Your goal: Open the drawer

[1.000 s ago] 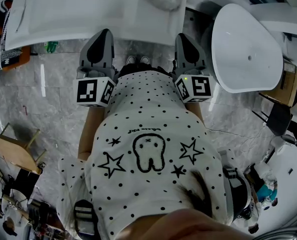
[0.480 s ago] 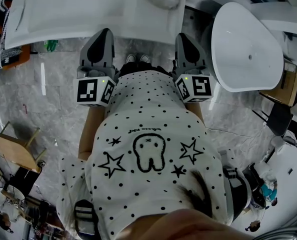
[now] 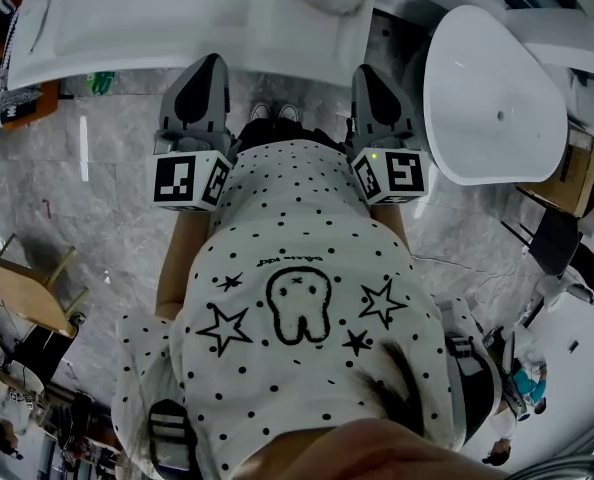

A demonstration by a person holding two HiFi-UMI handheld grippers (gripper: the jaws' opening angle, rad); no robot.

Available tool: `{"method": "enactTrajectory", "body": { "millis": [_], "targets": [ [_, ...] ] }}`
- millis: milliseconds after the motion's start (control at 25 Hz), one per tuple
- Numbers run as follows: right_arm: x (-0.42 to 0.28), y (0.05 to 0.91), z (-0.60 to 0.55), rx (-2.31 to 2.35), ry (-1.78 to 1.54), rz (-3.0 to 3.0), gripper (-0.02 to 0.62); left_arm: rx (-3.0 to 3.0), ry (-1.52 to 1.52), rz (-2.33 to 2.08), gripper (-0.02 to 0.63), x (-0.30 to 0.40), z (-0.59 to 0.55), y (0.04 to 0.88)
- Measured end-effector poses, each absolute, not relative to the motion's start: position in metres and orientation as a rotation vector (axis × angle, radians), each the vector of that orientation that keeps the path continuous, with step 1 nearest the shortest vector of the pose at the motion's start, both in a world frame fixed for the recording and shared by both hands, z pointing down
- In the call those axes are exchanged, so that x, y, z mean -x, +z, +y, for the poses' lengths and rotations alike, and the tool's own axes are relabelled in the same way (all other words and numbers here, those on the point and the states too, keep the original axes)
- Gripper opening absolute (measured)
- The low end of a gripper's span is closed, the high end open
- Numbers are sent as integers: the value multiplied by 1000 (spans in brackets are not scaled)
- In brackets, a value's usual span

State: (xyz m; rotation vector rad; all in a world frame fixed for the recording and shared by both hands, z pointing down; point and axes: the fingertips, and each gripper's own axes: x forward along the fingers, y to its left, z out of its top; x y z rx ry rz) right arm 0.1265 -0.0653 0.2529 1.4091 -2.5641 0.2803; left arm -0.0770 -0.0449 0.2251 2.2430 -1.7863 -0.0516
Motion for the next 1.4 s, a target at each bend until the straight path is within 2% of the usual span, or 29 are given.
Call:
{"method": "enactTrajectory", "body": {
  "millis": [320,1000,1240,1320,1400],
  "targets": [
    [-121,255,-71,-1363,289,-2559,14,-2192,23,-1789,3,80,-40,248],
    [-124,299,-67,-1350,382,-2509,14,-2101,332,-1606,5,68,-22,410],
    [-93,334,-43,-1330,417,-2496,14,-2098,370,-1547,8,82,-4,479],
    [-88,345,-41,-1321,431,-2491,14,-2095,400,-1517,54,80,-3,504],
    [-87,347,-40,-1319,442,-2488,14,-2100,422,-1492,63,74,-4,518]
  ]
}}
